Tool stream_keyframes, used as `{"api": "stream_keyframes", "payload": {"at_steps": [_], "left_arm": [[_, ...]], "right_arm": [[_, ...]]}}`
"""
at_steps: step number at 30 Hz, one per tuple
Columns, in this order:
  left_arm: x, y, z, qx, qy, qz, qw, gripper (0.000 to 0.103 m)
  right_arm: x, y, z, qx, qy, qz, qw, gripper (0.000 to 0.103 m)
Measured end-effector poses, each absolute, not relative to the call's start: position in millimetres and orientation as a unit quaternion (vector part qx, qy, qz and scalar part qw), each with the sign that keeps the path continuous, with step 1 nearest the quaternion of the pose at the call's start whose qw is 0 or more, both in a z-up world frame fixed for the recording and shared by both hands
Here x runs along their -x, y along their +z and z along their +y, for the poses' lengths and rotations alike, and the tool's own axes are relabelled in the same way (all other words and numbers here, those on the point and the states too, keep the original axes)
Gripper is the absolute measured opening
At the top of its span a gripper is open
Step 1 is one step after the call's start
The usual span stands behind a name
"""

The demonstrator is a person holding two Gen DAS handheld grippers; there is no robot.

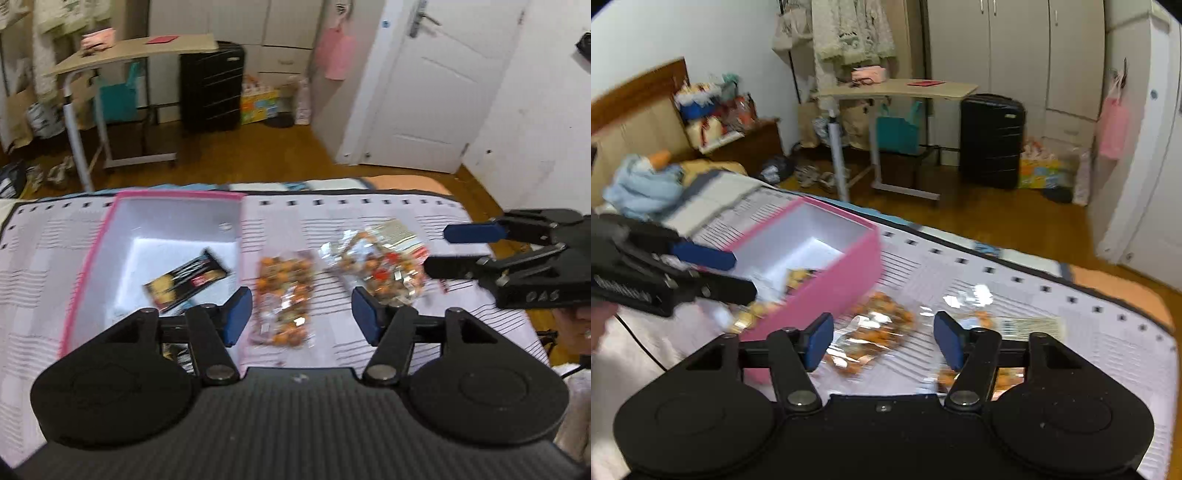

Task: Organize snacks
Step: 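Move both open grippers to the red-labelled peanut bags, then close the left gripper on one peanut bag while the right gripper grasps another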

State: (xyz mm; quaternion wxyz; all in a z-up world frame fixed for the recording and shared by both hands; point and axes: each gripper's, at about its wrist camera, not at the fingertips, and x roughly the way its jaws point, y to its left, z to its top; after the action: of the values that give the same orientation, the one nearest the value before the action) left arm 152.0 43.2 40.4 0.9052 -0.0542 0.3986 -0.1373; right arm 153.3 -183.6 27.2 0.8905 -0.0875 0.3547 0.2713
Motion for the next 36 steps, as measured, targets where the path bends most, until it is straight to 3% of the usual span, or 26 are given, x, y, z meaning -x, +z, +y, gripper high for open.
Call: {"api": "stream_keyframes", "payload": {"at_steps": [4,16,23,36], "left_arm": [[-171,26,10,0.075,-0.154,0.392,0.904,0.068],[-224,-82,-57,0.156,-0.176,0.432,0.871,0.068],[-243,-130,-71,0.204,-0.217,0.452,0.841,0.055],[-244,-162,-66,0.276,-0.247,0.431,0.823,0.029]], "right_arm": [[-162,-6,-199,0.142,0.254,0.322,0.901,0.082],[-203,-101,-203,0.266,0.260,0.357,0.857,0.094],[-217,-128,-199,0.308,0.242,0.372,0.841,0.096],[-226,-146,-205,0.294,0.229,0.400,0.837,0.097]]}}
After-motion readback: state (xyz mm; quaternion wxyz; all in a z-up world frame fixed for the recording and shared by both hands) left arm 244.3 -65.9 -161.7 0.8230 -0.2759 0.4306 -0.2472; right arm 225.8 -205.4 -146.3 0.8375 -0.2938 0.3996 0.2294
